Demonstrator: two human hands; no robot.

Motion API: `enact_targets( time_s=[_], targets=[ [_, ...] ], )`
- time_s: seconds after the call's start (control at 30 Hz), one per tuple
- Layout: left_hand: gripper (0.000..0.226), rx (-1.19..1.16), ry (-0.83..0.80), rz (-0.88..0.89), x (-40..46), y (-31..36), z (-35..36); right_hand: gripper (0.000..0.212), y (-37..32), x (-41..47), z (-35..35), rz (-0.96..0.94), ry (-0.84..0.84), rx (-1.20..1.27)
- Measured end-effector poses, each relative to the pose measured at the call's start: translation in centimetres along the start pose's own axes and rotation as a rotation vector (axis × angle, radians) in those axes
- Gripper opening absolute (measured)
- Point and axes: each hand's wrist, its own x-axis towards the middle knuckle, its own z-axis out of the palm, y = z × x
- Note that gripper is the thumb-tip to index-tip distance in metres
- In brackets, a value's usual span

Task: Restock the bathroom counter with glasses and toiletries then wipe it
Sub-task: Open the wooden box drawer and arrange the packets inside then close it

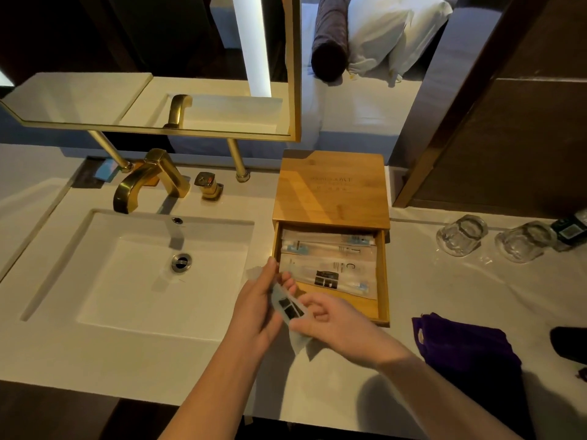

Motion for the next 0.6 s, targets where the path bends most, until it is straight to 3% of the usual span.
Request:
enact_targets(
  time_s=[0.07, 0.13, 0.23, 0.33, 0.4, 0.53, 0.6],
  targets=[
    [0.026, 0.096, -0.025, 0.051, 0.2, -0.2, 0.4, 0.041, 0.2, -0.2, 0.5, -0.020, 0.035, -0.002],
    [0.027, 0.416, 0.050, 0.158, 0.5, -0.3, 0.4, 0.035, 0.4, -0.4, -0.5, -0.025, 0.151, -0.044],
    [0.008, 0.721, 0.118, 0.281, 0.8, 0.5, 0.3, 0.034, 0.8, -0.8, -3.3, -0.055, 0.208, -0.082],
    [0.007, 0.875, 0.116, 0.266, 0.6, 0.7, -0.1, 0.039, 1.4, -1.4, -5.4, -0.045, 0.221, -0.041],
    [0.016, 0.783, 0.099, 0.188, 0.6, 0.3, -0.4, 0.043, 2.1, -1.6, -6.2, -0.034, 0.241, -0.019],
    [0.045, 0.386, 0.148, 0.023, 1.2, 1.2, 0.4, 0.043, 2.1, -1.3, -6.5, -0.028, 0.284, 0.105],
    [0.050, 0.287, 0.077, -0.106, 1.2, 1.2, 0.4, 0.039, 2.0, -1.5, -6.3, -0.040, 0.311, 0.174]
  ],
)
